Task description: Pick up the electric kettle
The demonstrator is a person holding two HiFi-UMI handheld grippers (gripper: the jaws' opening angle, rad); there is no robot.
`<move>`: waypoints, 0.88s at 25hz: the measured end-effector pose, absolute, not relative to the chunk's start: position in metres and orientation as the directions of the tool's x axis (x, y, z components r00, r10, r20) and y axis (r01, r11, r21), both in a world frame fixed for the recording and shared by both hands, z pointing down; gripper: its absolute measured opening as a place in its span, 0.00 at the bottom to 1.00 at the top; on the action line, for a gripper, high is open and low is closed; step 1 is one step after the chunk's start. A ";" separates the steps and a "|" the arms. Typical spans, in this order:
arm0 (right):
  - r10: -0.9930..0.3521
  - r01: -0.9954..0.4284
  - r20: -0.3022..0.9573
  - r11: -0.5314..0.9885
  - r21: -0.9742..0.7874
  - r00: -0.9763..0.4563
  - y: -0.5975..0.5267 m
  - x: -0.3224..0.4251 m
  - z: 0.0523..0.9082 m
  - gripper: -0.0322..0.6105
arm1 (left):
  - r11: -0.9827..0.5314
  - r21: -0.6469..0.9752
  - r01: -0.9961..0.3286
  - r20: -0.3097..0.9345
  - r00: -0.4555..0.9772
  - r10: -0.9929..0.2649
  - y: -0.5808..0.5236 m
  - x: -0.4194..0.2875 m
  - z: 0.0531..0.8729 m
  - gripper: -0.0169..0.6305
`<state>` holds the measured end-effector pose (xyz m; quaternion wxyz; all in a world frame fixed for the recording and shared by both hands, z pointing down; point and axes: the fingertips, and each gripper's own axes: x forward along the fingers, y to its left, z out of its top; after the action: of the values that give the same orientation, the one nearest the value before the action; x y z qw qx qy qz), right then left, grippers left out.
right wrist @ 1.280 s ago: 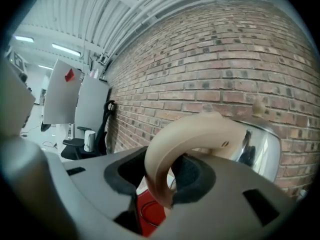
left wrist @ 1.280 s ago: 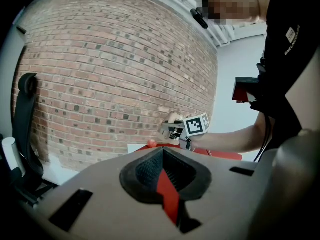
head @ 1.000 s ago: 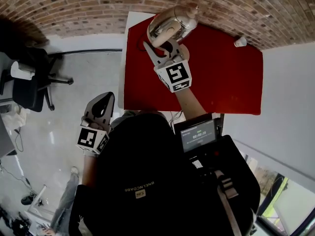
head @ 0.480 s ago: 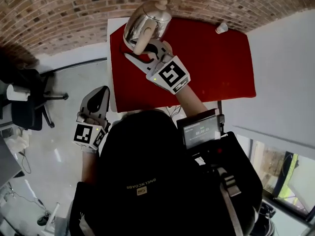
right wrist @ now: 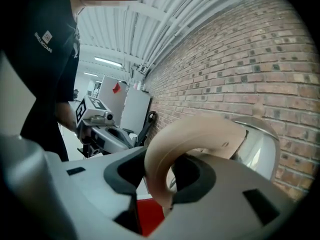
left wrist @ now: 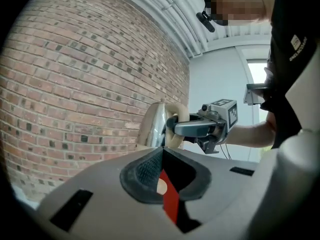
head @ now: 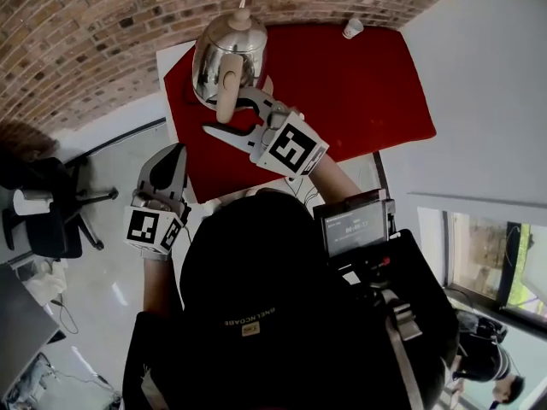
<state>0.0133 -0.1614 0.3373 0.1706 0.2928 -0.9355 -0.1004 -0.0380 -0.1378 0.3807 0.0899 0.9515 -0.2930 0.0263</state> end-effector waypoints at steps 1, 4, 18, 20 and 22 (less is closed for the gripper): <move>-0.580 -0.511 0.261 0.809 0.290 -0.771 -0.156 0.016 0.336 0.28 | -0.822 0.151 -0.550 0.100 0.835 -0.541 -0.138 -0.033 0.379 0.04; -0.579 -0.507 0.263 0.810 0.295 -0.772 -0.141 0.024 0.332 0.28 | -0.845 0.141 -0.516 0.095 0.857 -0.507 -0.136 -0.017 0.377 0.04; -0.660 -0.599 0.262 0.751 0.280 -0.705 -0.086 0.086 0.313 0.28 | -0.926 0.114 -0.359 0.079 0.933 -0.352 -0.124 0.055 0.361 0.04; -0.680 -0.620 0.262 0.733 0.282 -0.685 -0.077 0.096 0.313 0.28 | -0.936 0.112 -0.334 0.078 0.942 -0.327 -0.120 0.065 0.360 0.04; -0.704 -0.647 0.256 0.710 0.278 -0.663 -0.069 0.108 0.313 0.28 | -0.945 0.111 -0.308 0.078 0.951 -0.300 -0.116 0.076 0.358 0.04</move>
<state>0.1076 -0.0692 0.3130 0.1745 0.3718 -0.9081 -0.0815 0.0761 -0.1159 0.3585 0.0608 0.9857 -0.1542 0.0299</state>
